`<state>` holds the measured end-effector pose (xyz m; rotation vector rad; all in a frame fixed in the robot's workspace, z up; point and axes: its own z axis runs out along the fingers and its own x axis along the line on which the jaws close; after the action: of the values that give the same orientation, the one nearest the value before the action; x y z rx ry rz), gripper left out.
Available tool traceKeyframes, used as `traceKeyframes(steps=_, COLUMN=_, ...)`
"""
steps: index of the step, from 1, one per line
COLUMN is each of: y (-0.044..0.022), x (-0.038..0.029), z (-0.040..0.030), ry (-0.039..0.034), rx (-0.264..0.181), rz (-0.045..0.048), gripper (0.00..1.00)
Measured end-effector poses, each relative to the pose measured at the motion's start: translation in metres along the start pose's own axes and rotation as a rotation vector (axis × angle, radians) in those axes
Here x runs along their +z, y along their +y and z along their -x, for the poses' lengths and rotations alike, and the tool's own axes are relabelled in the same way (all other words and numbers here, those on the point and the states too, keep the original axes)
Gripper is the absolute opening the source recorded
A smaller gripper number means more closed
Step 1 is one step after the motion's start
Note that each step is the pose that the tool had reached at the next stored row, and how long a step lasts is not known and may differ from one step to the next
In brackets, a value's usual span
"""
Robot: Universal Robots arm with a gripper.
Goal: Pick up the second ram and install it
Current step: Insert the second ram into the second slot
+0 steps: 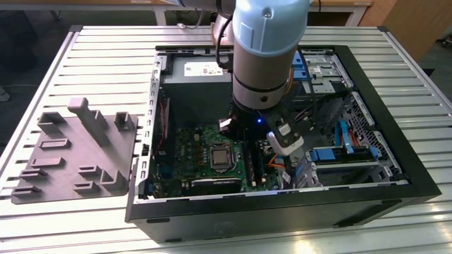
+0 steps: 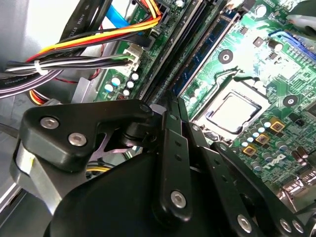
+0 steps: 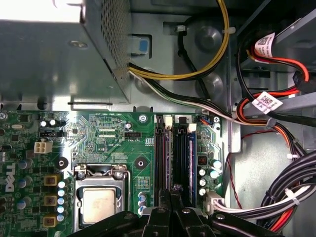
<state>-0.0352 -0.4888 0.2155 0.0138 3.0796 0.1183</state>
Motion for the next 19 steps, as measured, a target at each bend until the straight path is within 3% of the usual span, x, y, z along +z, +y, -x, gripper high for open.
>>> traceKeyframes(steps=10, y=-0.0001, x=0.0009, z=-0.0001, ry=0.0001, rx=0.000, rz=-0.0004, gripper=0.13)
traceKeyframes(steps=11, y=-0.0001, x=0.0009, z=-0.0001, ry=0.0001, rx=0.000, rz=-0.0003, gripper=0.19)
traceKeyframes(steps=14, y=-0.0001, x=0.0010, z=-0.0001, ry=0.0001, rx=0.000, rz=-0.0004, gripper=0.19)
traceKeyframes(steps=19, y=0.0004, x=-0.0051, z=0.0003, ry=0.0000, rx=0.000, rz=-0.0003, gripper=0.19)
